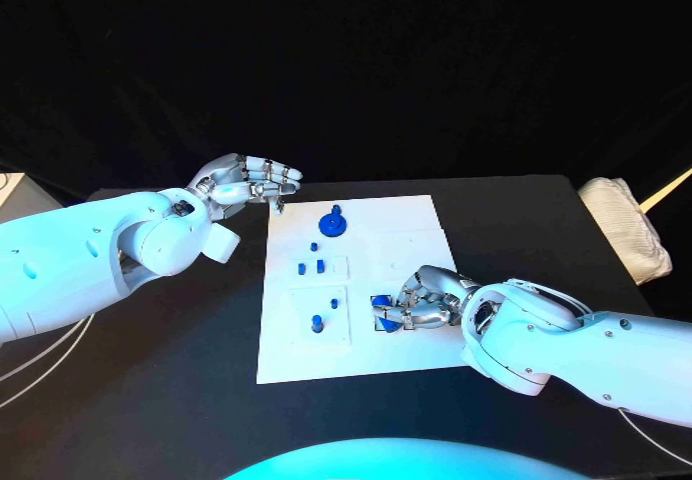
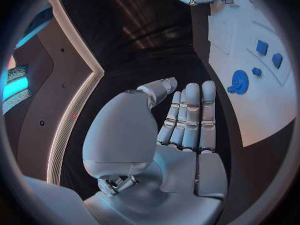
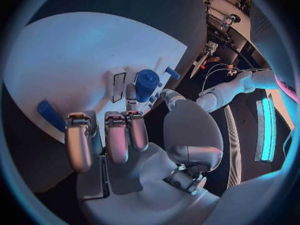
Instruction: Assemble the parts on the task board
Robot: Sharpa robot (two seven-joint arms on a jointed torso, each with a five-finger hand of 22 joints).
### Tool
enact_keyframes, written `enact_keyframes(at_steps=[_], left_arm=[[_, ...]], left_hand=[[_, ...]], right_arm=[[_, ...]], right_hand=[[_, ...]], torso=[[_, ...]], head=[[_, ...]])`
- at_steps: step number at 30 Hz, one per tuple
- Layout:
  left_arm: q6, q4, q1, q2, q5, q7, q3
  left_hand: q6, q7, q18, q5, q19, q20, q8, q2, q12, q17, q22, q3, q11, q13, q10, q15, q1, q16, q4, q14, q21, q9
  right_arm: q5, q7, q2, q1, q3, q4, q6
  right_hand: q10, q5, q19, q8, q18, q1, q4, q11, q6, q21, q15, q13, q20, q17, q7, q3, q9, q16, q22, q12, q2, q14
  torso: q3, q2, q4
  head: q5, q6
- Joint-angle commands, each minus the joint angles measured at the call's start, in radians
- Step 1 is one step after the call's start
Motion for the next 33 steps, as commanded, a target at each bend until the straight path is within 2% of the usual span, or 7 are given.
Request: enact_keyframes(at_steps=[1, 7, 12, 26, 29, 32, 33], left_arm=[[0.015, 0.002, 0.0, 0.001, 0.003, 0.005, 0.001], [0.015, 0.001, 0.0, 0.001, 0.003, 0.005, 0.0], [0.015, 0.0, 0.0, 0.0, 0.003, 0.005, 0.0], [0.014, -0.001, 0.0, -0.002, 0.003, 0.004, 0.0], [0.014, -0.001, 0.0, -0.002, 0.003, 0.004, 0.0], [0.014, -0.001, 0.0, -0.002, 0.003, 0.003, 0.0], [0.014, -0.001, 0.0, -0.003, 0.003, 0.003, 0.0]], left_hand=[[-0.005, 0.005, 0.015, 0.006, 0.0, 0.006, 0.006, 0.0, 0.004, -0.001, -0.001, -0.001, 0.002, 0.001, -0.005, 0.0, -0.006, 0.006, 0.004, -0.007, -0.006, -0.001], [-0.006, 0.005, 0.015, 0.006, 0.0, 0.006, 0.007, 0.0, 0.005, -0.001, -0.001, -0.001, 0.002, 0.001, -0.006, 0.0, -0.007, 0.006, 0.005, -0.007, -0.006, -0.001], [-0.006, 0.005, 0.015, 0.006, 0.0, 0.006, 0.007, 0.0, 0.005, -0.001, -0.001, -0.001, 0.002, 0.001, -0.006, 0.0, -0.007, 0.006, 0.005, -0.008, -0.006, -0.001], [-0.007, 0.005, 0.015, 0.006, 0.0, 0.006, 0.007, 0.0, 0.006, -0.001, -0.002, 0.0, 0.002, 0.001, -0.006, 0.0, -0.007, 0.006, 0.005, -0.008, -0.007, -0.002], [-0.007, 0.005, 0.015, 0.006, 0.0, 0.006, 0.007, 0.0, 0.006, -0.001, -0.002, 0.0, 0.002, 0.001, -0.006, 0.0, -0.007, 0.006, 0.005, -0.008, -0.007, -0.002], [-0.007, 0.005, 0.015, 0.006, 0.0, 0.006, 0.007, 0.001, 0.007, -0.001, -0.002, 0.0, 0.002, 0.001, -0.007, 0.0, -0.008, 0.006, 0.006, -0.008, -0.008, -0.002], [-0.007, 0.005, 0.015, 0.006, 0.0, 0.006, 0.007, 0.001, 0.007, -0.001, -0.002, 0.0, 0.002, 0.001, -0.007, 0.0, -0.008, 0.006, 0.006, -0.008, -0.008, -0.002]], right_arm=[[-0.022, 0.012, -0.004, -0.001, 0.0, 0.005, 0.019], [-0.003, 0.057, -0.019, -0.002, 0.0, 0.008, 0.019], [0.036, 0.122, -0.036, -0.002, 0.0, 0.018, 0.021], [0.086, 0.189, -0.063, -0.002, 0.0, 0.036, 0.046], [0.084, 0.191, -0.067, -0.002, 0.0, 0.036, 0.048], [0.08, 0.192, -0.072, -0.002, 0.0, 0.037, 0.053], [0.079, 0.192, -0.073, -0.002, 0.0, 0.037, 0.056]], right_hand=[[0.04, -0.009, 0.099, 0.007, -0.001, -0.007, -0.002, -0.009, 0.0, 0.004, -0.009, 0.186, -0.006, 0.263, -0.003, -0.008, 0.001, 0.004, 0.252, 0.002, 0.004, 0.104], [0.04, -0.009, 0.097, 0.009, 0.0, 0.013, -0.005, -0.009, -0.002, 0.0, -0.009, 0.186, -0.006, 0.263, -0.003, -0.008, 0.001, 0.004, 0.251, 0.001, 0.014, 0.104], [0.043, 0.008, 0.096, 0.014, 0.001, 0.077, -0.01, -0.01, -0.005, -0.004, -0.01, 0.19, -0.006, 0.263, -0.004, 0.004, 0.0, 0.004, 0.25, 0.003, 0.022, 0.104], [0.045, 0.02, 0.097, 0.018, 0.001, 0.114, -0.009, -0.011, -0.005, -0.003, -0.011, 0.193, -0.007, 0.263, -0.006, 0.02, -0.001, 0.004, 0.251, 0.004, 0.038, 0.104], [0.045, 0.017, 0.097, 0.018, 0.0, 0.141, -0.014, -0.011, -0.007, -0.002, -0.011, 0.193, -0.008, 0.263, -0.006, 0.025, -0.002, 0.004, 0.251, 0.004, 0.031, 0.104], [0.046, -0.039, 0.097, 0.019, 0.0, 0.201, -0.024, -0.012, -0.008, -0.001, -0.011, 0.196, -0.008, 0.263, -0.006, 0.039, -0.005, 0.004, 0.252, 0.004, 0.019, 0.104], [0.047, -0.107, 0.098, 0.02, 0.0, 0.23, -0.025, -0.012, -0.007, 0.0, -0.011, 0.197, -0.009, 0.263, -0.006, 0.054, -0.007, 0.004, 0.252, 0.004, 0.019, 0.104]], torso=[[0.0001, 0.0, -0.0005], [0.0001, -0.001, -0.0017], [0.0006, -0.001, -0.0013], [-0.0008, -0.001, -0.0013], [-0.001, -0.001, -0.0004], [-0.0011, 0.0, 0.0009], [-0.0011, 0.0, 0.0009]], head=[[0.002, -0.003], [0.0, -0.001], [0.003, -0.001], [0.001, 0.003], [0.001, 0.003], [0.001, 0.004], [0.001, 0.004]])
